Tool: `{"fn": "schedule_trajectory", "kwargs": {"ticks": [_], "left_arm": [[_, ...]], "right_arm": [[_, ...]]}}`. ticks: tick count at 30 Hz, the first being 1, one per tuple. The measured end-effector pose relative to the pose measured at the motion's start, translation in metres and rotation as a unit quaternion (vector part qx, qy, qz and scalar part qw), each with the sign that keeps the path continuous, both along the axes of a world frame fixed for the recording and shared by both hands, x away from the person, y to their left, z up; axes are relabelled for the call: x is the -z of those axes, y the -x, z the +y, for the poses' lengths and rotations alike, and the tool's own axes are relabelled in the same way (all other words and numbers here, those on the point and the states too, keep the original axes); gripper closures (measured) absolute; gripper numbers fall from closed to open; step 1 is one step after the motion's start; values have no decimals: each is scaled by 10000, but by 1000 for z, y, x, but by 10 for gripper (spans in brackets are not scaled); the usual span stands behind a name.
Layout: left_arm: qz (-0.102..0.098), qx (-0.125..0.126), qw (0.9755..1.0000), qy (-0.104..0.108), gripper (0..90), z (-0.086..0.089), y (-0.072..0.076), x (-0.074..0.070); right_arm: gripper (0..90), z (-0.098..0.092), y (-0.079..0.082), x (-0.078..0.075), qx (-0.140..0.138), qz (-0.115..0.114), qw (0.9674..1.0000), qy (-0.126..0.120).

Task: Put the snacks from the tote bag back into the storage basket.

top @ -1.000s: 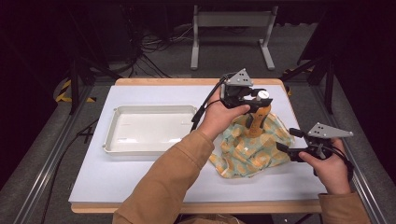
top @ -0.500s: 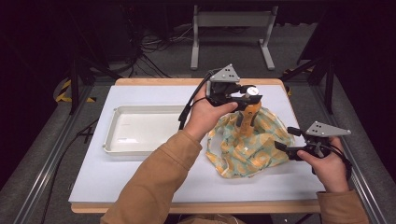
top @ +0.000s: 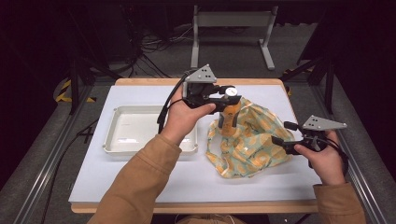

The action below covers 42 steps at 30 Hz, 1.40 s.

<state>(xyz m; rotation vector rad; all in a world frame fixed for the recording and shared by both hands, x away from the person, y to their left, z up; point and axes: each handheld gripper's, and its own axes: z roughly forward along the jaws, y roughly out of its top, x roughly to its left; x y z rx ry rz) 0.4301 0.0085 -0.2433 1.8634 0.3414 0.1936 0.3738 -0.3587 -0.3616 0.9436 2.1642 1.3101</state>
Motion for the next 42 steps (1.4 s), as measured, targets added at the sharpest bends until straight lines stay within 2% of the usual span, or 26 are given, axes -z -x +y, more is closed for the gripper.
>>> {"fn": "schedule_trajectory", "kwargs": {"ticks": [6, 12, 19, 25, 30, 33, 42], "left_arm": [[-51, -188, 9998, -70, 582, 24, 7, 0], [-35, -291, 9996, 5, 582, 47, 10, 0], [29, -432, 9991, 31, 582, 70, 11, 1], [-22, -609, 9981, -12, 582, 86, 12, 2], [37, -781, 9969, -94, 581, 104, 11, 6], [2, -895, 9958, -166, 581, 111, 11, 8], [102, -1148, 9931, -217, 581, 125, 8, 18]], "right_arm": [[204, 5, -3, 1, -75, 20, 10000, 39], [208, 7, -3, 2, -74, 41, 9999, 65], [224, 9, -1, 3, -83, 63, 9999, 130], [233, 9, -1, 3, -67, 85, 9999, 117], [236, 10, -1, 4, -73, 113, 9998, 131], [236, 11, 0, 4, -79, 106, 9998, 134], [234, 11, 0, 5, -75, 124, 9998, 143]]}}
